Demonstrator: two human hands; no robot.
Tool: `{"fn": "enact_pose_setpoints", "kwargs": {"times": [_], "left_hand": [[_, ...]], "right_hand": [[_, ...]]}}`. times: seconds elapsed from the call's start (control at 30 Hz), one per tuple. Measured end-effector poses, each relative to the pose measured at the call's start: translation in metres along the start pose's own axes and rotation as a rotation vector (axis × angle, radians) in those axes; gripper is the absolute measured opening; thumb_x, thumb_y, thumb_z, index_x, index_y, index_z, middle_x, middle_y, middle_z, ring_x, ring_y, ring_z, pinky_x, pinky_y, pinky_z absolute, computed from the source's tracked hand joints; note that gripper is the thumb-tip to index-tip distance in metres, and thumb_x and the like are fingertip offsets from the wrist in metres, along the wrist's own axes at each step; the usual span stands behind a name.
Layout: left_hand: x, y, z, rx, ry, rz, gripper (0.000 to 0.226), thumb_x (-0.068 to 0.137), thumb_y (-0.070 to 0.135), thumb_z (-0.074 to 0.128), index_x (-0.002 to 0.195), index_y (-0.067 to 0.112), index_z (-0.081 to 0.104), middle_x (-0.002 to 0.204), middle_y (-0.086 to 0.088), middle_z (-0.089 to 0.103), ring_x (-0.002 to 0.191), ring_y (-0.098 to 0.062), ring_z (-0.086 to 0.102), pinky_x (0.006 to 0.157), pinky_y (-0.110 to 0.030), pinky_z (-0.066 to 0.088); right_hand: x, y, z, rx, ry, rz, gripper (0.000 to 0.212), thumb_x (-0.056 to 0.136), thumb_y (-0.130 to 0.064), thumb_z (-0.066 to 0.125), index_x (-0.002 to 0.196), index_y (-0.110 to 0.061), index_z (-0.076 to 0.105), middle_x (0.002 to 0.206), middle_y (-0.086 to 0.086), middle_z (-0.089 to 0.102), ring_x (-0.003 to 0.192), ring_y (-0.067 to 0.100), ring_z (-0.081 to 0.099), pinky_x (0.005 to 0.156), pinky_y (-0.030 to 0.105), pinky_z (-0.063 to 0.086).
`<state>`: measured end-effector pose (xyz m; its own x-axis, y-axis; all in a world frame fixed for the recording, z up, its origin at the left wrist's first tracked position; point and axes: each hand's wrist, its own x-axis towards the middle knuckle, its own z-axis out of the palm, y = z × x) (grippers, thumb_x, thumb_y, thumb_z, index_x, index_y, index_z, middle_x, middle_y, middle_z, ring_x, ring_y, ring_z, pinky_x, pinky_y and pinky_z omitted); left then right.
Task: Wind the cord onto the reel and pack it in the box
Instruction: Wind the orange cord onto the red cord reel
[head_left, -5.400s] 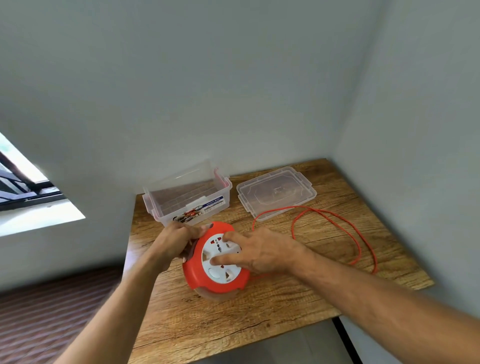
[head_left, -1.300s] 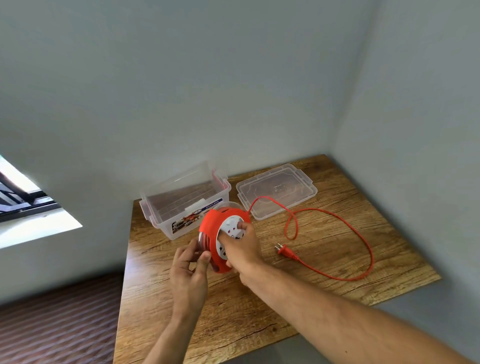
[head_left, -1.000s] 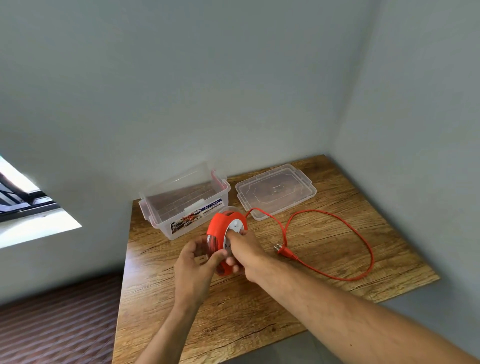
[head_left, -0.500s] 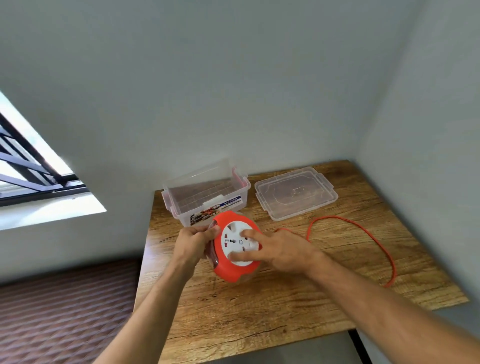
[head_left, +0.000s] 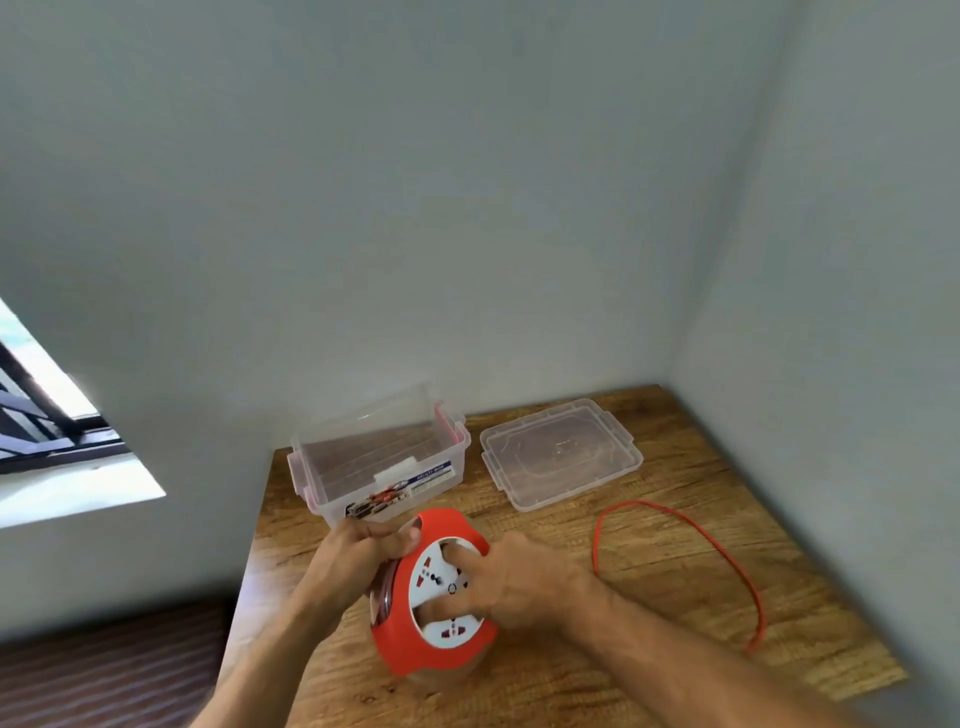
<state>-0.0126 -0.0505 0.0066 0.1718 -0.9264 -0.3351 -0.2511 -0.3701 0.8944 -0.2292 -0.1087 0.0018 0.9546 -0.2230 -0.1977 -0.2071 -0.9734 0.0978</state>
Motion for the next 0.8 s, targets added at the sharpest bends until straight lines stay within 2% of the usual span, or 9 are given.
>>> {"fn": "enact_pose_setpoints", "kwargs": {"times": [0.17, 0.27, 0.37, 0.47, 0.57, 0.67, 0.8], "left_hand": [[0.000, 0.005, 0.003, -0.053, 0.039, 0.009, 0.023, 0.084, 0.044, 0.074, 0.083, 0.023, 0.085, 0.083, -0.011, 0.082, 0.084, -0.037, 0.078, 0.084, -0.057, 0.059], [-0.002, 0.007, 0.005, -0.083, 0.069, 0.032, 0.023, 0.080, 0.046, 0.074, 0.082, 0.025, 0.085, 0.082, -0.009, 0.082, 0.080, -0.034, 0.079, 0.084, -0.056, 0.060], [-0.003, 0.008, 0.007, -0.110, 0.113, 0.063, 0.020, 0.078, 0.046, 0.075, 0.079, 0.028, 0.085, 0.079, -0.006, 0.082, 0.073, -0.024, 0.080, 0.083, -0.049, 0.062], [-0.005, 0.008, 0.011, -0.135, 0.196, 0.106, 0.014, 0.086, 0.035, 0.076, 0.076, 0.032, 0.084, 0.077, -0.004, 0.082, 0.071, -0.023, 0.080, 0.079, -0.049, 0.064], [-0.007, 0.009, 0.015, -0.126, 0.291, 0.149, 0.016, 0.087, 0.034, 0.076, 0.075, 0.028, 0.085, 0.075, -0.003, 0.082, 0.069, -0.023, 0.079, 0.076, -0.051, 0.064], [-0.009, 0.010, 0.016, -0.121, 0.327, 0.172, 0.018, 0.088, 0.036, 0.076, 0.072, 0.034, 0.084, 0.073, -0.002, 0.081, 0.068, -0.024, 0.079, 0.074, -0.051, 0.064], [-0.010, 0.002, 0.015, -0.194, 0.374, 0.190, 0.011, 0.088, 0.037, 0.076, 0.083, 0.032, 0.085, 0.079, -0.003, 0.082, 0.074, -0.027, 0.079, 0.075, -0.055, 0.064]], "right_hand": [[-0.001, 0.005, -0.004, -0.013, 0.044, 0.048, 0.069, 0.091, -0.035, 0.069, 0.146, -0.044, 0.029, 0.143, 0.025, 0.044, 0.097, 0.048, 0.065, 0.067, 0.059, 0.060], [0.003, 0.003, 0.000, 0.015, 0.077, 0.105, 0.067, 0.093, -0.035, 0.067, 0.148, -0.042, 0.029, 0.145, 0.026, 0.045, 0.104, 0.049, 0.064, 0.072, 0.061, 0.059], [0.004, -0.002, 0.000, 0.031, 0.139, 0.152, 0.058, 0.098, -0.038, 0.059, 0.148, -0.044, 0.029, 0.137, 0.023, 0.054, 0.101, 0.045, 0.067, 0.067, 0.056, 0.061], [0.003, -0.008, -0.001, 0.031, 0.208, 0.181, 0.055, 0.096, -0.042, 0.059, 0.145, -0.045, 0.036, 0.125, 0.019, 0.063, 0.101, 0.037, 0.068, 0.061, 0.047, 0.061], [0.005, -0.011, -0.005, 0.100, 0.257, 0.245, 0.057, 0.095, -0.042, 0.057, 0.147, -0.044, 0.035, 0.123, 0.016, 0.064, 0.104, 0.035, 0.065, 0.065, 0.045, 0.058], [0.009, -0.014, -0.007, 0.152, 0.315, 0.297, 0.059, 0.092, -0.044, 0.058, 0.147, -0.043, 0.036, 0.119, 0.015, 0.067, 0.100, 0.035, 0.067, 0.067, 0.045, 0.057], [0.014, -0.020, -0.001, 0.188, 0.405, 0.374, 0.061, 0.088, -0.048, 0.055, 0.144, -0.047, 0.032, 0.106, 0.011, 0.071, 0.088, 0.030, 0.070, 0.063, 0.042, 0.056]]}}
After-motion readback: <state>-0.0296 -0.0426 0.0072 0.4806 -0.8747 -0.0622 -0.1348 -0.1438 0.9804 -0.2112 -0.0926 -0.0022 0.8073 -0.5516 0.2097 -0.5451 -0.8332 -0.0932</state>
